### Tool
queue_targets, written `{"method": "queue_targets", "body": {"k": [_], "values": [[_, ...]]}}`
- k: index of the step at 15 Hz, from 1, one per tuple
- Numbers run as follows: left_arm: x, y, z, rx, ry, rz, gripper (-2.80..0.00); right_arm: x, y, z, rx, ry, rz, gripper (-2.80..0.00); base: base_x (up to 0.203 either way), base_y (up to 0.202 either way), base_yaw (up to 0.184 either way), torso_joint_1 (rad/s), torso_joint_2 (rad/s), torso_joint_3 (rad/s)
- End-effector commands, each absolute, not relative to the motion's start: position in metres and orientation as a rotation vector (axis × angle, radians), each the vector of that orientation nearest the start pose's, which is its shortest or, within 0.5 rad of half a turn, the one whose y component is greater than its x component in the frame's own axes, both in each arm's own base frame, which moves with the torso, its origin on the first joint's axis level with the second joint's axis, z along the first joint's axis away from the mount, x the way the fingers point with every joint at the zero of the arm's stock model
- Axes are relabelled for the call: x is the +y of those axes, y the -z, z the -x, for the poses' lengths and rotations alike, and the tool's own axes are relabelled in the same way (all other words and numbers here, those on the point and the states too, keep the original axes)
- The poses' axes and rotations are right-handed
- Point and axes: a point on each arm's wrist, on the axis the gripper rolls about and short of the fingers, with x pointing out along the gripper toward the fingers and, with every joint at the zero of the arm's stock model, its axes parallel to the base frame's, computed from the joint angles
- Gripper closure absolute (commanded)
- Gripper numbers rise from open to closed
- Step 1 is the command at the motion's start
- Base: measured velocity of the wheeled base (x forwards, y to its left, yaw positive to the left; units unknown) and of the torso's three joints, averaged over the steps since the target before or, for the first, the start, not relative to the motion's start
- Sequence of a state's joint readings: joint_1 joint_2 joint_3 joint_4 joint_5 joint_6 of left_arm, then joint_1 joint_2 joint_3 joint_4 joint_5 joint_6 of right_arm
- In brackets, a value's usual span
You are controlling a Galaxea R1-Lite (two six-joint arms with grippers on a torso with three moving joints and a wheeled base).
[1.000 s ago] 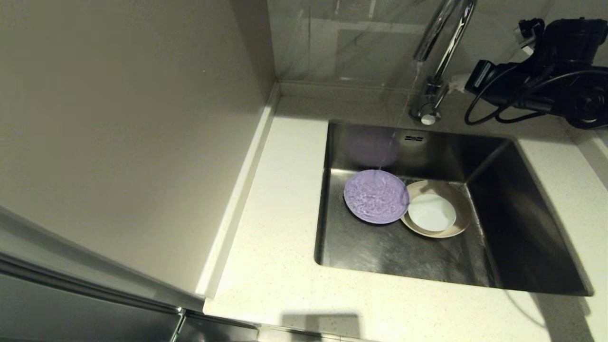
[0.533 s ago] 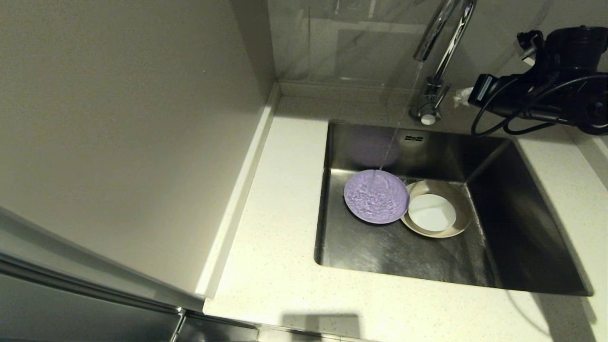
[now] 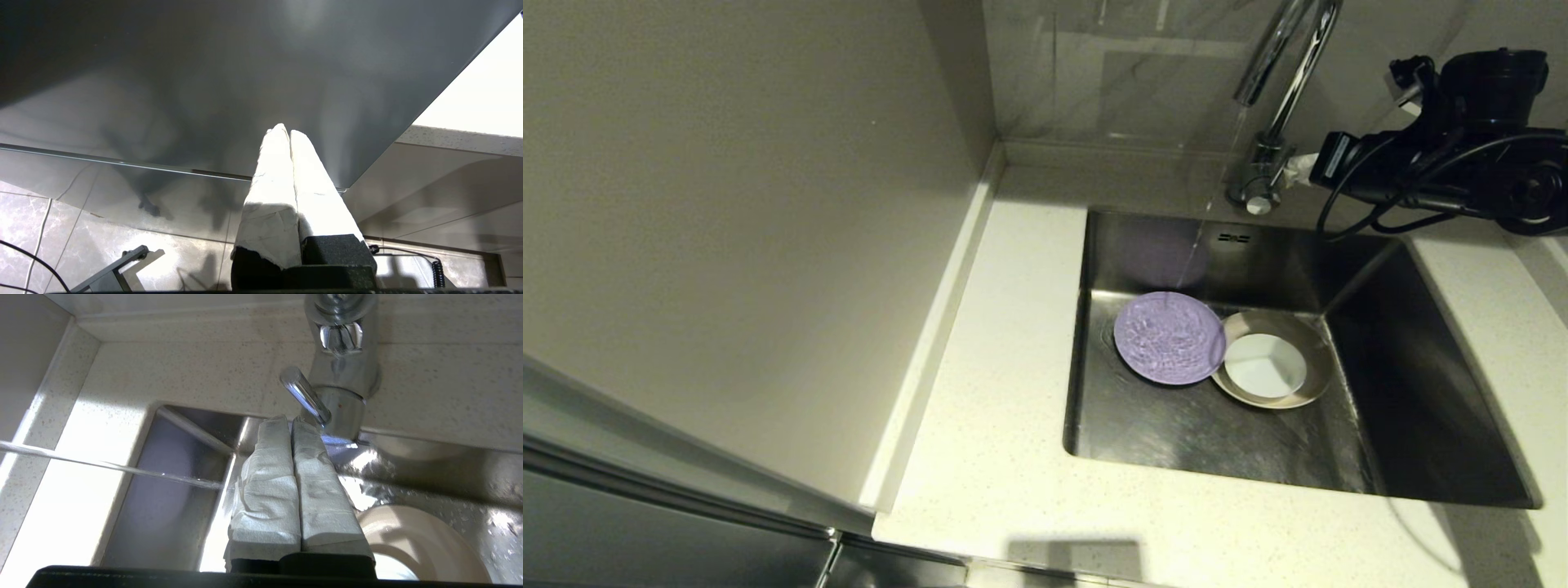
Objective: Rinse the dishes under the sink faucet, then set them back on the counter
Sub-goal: Turn off the faucet
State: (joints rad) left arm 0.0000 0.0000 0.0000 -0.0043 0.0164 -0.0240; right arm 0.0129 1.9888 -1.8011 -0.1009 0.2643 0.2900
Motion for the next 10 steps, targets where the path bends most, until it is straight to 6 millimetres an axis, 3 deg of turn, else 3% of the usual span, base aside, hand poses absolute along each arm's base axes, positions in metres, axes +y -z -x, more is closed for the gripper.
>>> {"method": "queue_targets", "body": {"k": [1,7,10], "values": [[0.0,-0.076,0.023,-0.008,-0.017,0.025,0.0,0.017,-0.302,-0.417,0.133,-0.277,-0.301,0.0,0.0,0.0,0.0,0.0,0.0,0.0],[0.0,-0.076,0.023,-0.008,-0.017,0.025,0.0,0.018,-0.302,-0.44,0.086,-0.277,-0.296,0.0,0.0,0.0,0.0,0.0,0.0,0.0],[0.0,-0.076,0.023,-0.008,-0.017,0.025,0.0,0.016,-0.291,-0.453,0.062,-0.284,-0.295,0.0,0.0,0.0,0.0,0.0,0.0,0.0]]}}
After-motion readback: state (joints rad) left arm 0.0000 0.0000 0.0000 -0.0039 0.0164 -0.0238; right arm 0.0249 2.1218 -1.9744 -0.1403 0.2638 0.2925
